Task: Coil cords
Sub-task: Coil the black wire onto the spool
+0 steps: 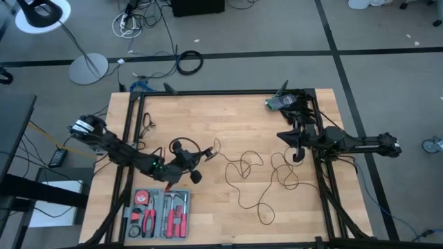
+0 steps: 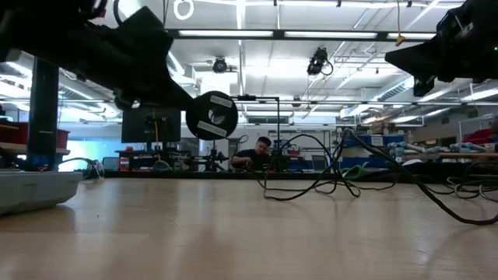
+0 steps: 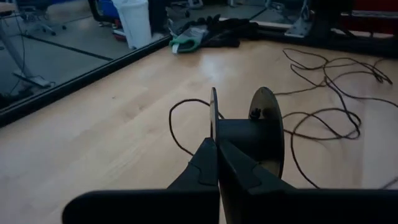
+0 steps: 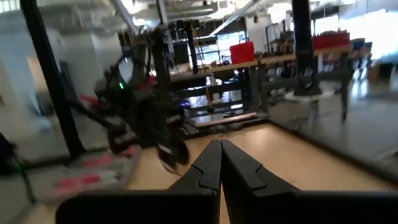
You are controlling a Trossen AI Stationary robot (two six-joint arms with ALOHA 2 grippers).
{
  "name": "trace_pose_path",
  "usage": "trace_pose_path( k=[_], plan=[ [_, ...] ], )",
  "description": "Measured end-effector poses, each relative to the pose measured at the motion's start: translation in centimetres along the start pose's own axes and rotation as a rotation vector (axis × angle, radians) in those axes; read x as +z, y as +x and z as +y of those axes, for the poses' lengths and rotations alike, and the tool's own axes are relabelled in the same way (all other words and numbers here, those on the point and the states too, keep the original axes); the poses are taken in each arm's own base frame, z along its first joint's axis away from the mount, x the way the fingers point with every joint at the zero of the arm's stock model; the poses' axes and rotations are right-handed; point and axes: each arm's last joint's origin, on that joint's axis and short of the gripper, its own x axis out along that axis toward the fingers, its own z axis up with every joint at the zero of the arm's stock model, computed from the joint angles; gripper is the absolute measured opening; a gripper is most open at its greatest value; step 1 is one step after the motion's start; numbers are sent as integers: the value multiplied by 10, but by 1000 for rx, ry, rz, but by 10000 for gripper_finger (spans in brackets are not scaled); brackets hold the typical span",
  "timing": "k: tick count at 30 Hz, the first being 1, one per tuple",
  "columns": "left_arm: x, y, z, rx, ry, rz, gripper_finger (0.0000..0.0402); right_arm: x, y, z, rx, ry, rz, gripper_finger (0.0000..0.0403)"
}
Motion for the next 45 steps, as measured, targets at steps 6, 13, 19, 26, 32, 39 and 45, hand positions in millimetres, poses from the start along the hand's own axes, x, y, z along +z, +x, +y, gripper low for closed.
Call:
trace_pose_path(
  k=[6,13,19,26,32,39,45],
  plan=[
    [1,17,-1,-18,-40,-52,0,-5,0,-1,-21,143,45,8],
    [17,23,-1,-42,-49,-161,0,-25,7,2,-51,292,249,3],
    [18,24,1,-34,-62,-166,0,-32,21,8,-69,309,280,1],
    [18,25,2,-30,-66,-166,0,-44,41,14,-74,272,332,2],
    [19,25,2,-30,-72,-169,0,-47,83,26,-89,157,459,2],
    [18,25,2,-36,-89,-168,0,-36,142,39,-50,27,429,4],
    [18,25,0,-96,-85,-157,0,-26,180,43,76,18,417,13]
  ],
)
